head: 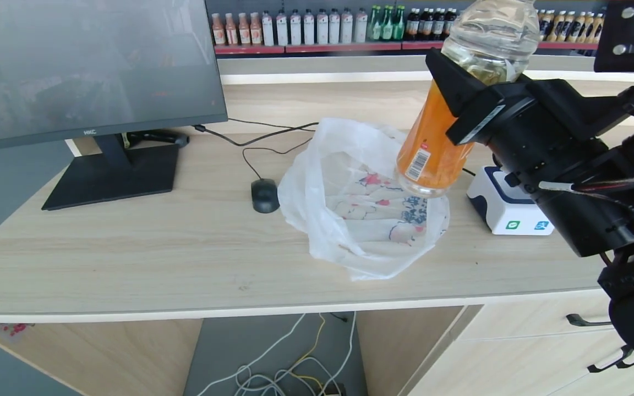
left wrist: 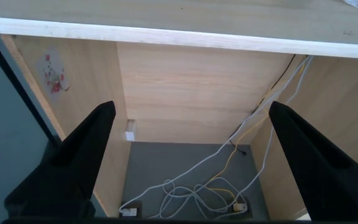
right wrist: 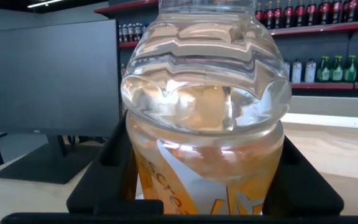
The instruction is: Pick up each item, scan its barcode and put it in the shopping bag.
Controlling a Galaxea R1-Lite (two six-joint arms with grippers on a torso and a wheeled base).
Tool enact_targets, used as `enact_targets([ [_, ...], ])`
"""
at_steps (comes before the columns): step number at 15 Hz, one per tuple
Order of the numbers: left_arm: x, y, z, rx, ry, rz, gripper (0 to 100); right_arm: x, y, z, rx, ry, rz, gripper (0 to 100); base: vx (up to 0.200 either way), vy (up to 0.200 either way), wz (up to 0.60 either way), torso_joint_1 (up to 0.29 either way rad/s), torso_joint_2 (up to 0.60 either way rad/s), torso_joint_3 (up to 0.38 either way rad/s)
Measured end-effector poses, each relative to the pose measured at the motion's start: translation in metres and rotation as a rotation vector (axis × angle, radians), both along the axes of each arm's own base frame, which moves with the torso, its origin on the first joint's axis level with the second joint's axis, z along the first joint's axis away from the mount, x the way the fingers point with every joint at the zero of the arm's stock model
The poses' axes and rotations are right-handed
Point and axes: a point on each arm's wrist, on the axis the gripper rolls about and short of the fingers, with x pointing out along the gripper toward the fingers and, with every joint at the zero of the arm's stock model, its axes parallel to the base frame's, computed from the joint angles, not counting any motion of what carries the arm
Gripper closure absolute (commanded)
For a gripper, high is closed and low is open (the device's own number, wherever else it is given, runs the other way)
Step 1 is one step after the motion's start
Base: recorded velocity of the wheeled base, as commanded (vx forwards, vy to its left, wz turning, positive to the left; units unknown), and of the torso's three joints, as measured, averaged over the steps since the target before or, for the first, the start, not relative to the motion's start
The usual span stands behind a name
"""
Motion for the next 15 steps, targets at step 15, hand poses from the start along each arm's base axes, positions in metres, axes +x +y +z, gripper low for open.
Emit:
enact_targets([
  [15,0.000,0.000,0.000,0.000,0.000,0.000,0,0.051,0.044,-0.015,-0.007,0.002,0.013,100,0.000,0.000,0.00,0.000,0.00,0.000],
])
